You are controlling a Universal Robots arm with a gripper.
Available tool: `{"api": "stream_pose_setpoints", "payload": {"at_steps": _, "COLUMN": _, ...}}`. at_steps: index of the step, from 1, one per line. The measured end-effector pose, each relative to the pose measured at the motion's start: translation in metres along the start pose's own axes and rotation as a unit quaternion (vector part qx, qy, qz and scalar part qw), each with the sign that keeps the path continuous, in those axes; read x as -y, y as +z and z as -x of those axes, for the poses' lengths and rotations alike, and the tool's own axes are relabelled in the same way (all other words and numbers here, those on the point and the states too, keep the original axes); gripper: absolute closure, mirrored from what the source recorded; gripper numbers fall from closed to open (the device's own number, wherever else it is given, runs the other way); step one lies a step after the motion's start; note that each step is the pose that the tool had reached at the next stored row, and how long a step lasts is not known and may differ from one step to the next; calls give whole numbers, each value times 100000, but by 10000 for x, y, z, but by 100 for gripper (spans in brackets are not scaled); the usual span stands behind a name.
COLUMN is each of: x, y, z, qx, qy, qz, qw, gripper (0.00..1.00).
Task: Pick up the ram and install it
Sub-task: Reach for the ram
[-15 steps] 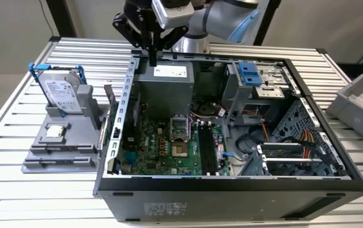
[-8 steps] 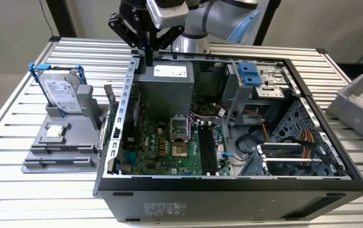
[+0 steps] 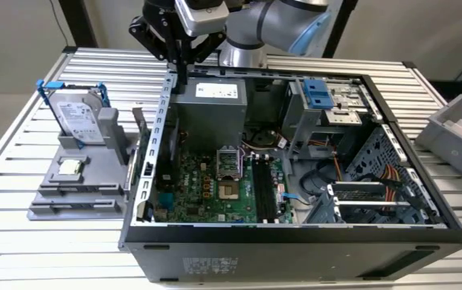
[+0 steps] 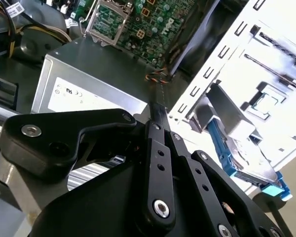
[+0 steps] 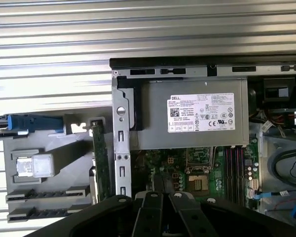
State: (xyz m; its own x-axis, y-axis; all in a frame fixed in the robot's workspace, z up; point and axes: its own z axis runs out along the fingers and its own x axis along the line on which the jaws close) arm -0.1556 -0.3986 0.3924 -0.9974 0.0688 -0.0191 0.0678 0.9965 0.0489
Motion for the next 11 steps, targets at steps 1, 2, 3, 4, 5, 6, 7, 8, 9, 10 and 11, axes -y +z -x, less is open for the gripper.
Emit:
{"api": "stream_pose_setpoints", "payload": {"at_steps": 1, "x": 1, "y": -1, "z": -16, "qx": -4, "qy": -7, "qz": -5, "qw": 100000, "gripper": 100}}
{"api": "stream_pose_setpoints", "payload": {"at_steps": 2, "x": 2, "y": -1, "z": -33, "qx": -3, "qy": -15, "qz": -4, "qw": 100000, "gripper": 100}}
{"api": "stream_pose_setpoints", "payload": {"at_steps": 3, "x": 4, "y": -1, "z": -50, "qx": -4, "qy": -21, "qz": -4, "qw": 100000, "gripper": 100}}
{"api": "stream_pose_setpoints", "payload": {"at_steps": 4, "x": 5, "y": -2, "z": -67, "qx": -4, "qy": -22, "qz": -3, "qw": 100000, "gripper": 100}}
{"api": "stream_pose_setpoints", "payload": {"at_steps": 5, "x": 6, "y": -2, "z": -85, "qx": -6, "qy": -30, "qz": -4, "qw": 100000, "gripper": 100}}
{"api": "stream_pose_setpoints", "payload": {"at_steps": 6, "x": 7, "y": -2, "z": -101, "qx": -4, "qy": -35, "qz": -3, "qw": 100000, "gripper": 100}}
{"api": "stream_pose_setpoints", "payload": {"at_steps": 7, "x": 8, "y": -3, "z": -118, "qx": -6, "qy": -41, "qz": -4, "qw": 100000, "gripper": 100}}
{"api": "stream_pose_setpoints", "payload": {"at_steps": 8, "x": 9, "y": -3, "z": -133, "qx": -5, "qy": -45, "qz": -3, "qw": 100000, "gripper": 100}}
{"api": "stream_pose_setpoints", "payload": {"at_steps": 9, "x": 10, "y": -3, "z": -149, "qx": -5, "qy": -52, "qz": -2, "qw": 100000, "gripper": 100}}
{"api": "stream_pose_setpoints", "payload": {"at_steps": 10, "x": 11, "y": -4, "z": -166, "qx": -5, "qy": -63, "qz": -3, "qw": 100000, "gripper": 100}}
{"api": "stream_pose_setpoints", "payload": {"at_steps": 11, "x": 12, "y": -4, "z": -181, "qx": -7, "qy": -68, "qz": -1, "qw": 100000, "gripper": 100}}
